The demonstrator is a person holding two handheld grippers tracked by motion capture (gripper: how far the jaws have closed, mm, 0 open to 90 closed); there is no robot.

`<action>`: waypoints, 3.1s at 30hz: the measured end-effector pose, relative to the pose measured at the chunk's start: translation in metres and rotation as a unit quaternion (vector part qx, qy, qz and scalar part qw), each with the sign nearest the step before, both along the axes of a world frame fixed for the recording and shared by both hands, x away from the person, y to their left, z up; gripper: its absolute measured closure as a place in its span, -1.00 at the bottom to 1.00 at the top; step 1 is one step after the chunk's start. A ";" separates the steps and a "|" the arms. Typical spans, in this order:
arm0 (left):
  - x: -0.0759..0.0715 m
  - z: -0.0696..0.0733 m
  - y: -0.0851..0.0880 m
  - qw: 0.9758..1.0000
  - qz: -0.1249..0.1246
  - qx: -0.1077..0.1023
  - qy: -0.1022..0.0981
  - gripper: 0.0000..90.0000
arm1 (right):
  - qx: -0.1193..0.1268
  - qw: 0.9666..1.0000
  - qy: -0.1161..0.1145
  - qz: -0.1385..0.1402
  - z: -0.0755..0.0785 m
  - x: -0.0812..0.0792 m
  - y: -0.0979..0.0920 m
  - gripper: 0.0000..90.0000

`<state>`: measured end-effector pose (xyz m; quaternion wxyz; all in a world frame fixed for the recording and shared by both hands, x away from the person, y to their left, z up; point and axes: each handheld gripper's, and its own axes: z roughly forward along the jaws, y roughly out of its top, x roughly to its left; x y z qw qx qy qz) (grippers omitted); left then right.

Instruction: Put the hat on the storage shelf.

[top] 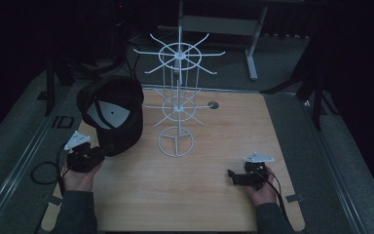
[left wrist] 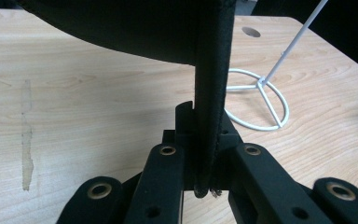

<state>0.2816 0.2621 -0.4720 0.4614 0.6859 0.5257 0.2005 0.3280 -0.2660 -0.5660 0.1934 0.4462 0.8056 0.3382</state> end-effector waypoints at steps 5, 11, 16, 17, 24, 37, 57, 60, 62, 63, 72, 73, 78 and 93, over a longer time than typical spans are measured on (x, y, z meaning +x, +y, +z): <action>0.000 0.006 0.000 1.000 0.003 0.005 -0.007 0.91 | 0.000 1.000 0.000 0.000 0.000 0.000 0.000 -0.75; 0.000 0.010 0.001 1.000 0.005 0.006 -0.012 0.91 | 0.001 1.000 0.000 0.000 0.000 0.000 0.000 -0.75; 0.000 0.014 0.000 1.000 0.005 0.008 -0.016 0.91 | 0.001 1.000 0.000 -0.001 0.000 0.000 0.000 -0.75; 0.001 0.015 0.000 1.000 0.005 0.009 -0.017 0.91 | 0.001 1.000 0.000 -0.001 0.000 0.000 0.000 -0.75; 0.001 0.019 0.000 1.000 0.007 0.011 -0.021 0.91 | 0.001 1.000 0.000 0.000 0.000 0.000 0.000 -0.75; 0.003 0.028 -0.001 0.999 -0.001 0.017 -0.031 0.91 | 0.000 1.000 0.000 0.000 0.000 0.000 0.000 -0.75; 0.005 0.046 -0.005 0.998 -0.003 0.030 -0.049 0.91 | 0.000 1.000 -0.001 0.000 0.000 0.000 0.000 -0.75; 0.006 0.047 -0.005 0.998 -0.003 0.032 -0.050 0.91 | 0.001 1.000 -0.001 0.000 0.000 0.000 0.000 -0.75; 0.006 0.048 -0.006 0.998 -0.002 0.032 -0.050 0.91 | 0.000 1.000 -0.001 0.000 0.000 0.000 0.000 -0.75; 0.006 0.050 -0.006 0.998 -0.001 0.033 -0.052 0.91 | 0.000 1.000 -0.001 0.000 0.000 0.000 0.000 -0.75; 0.005 0.055 -0.010 0.998 0.002 0.036 -0.059 0.91 | 0.001 1.000 0.000 0.000 0.000 0.000 0.000 -0.75; 0.005 0.056 -0.010 0.998 0.002 0.036 -0.060 0.91 | 0.001 1.000 -0.001 0.000 0.000 0.000 0.000 -0.75; 0.005 0.059 -0.011 0.997 0.005 0.037 -0.062 0.91 | 0.000 1.000 -0.001 0.000 0.000 0.000 0.000 -0.75; 0.010 0.066 -0.014 0.997 0.014 0.037 -0.070 0.91 | 0.000 1.000 0.000 0.000 0.000 0.000 0.000 -0.75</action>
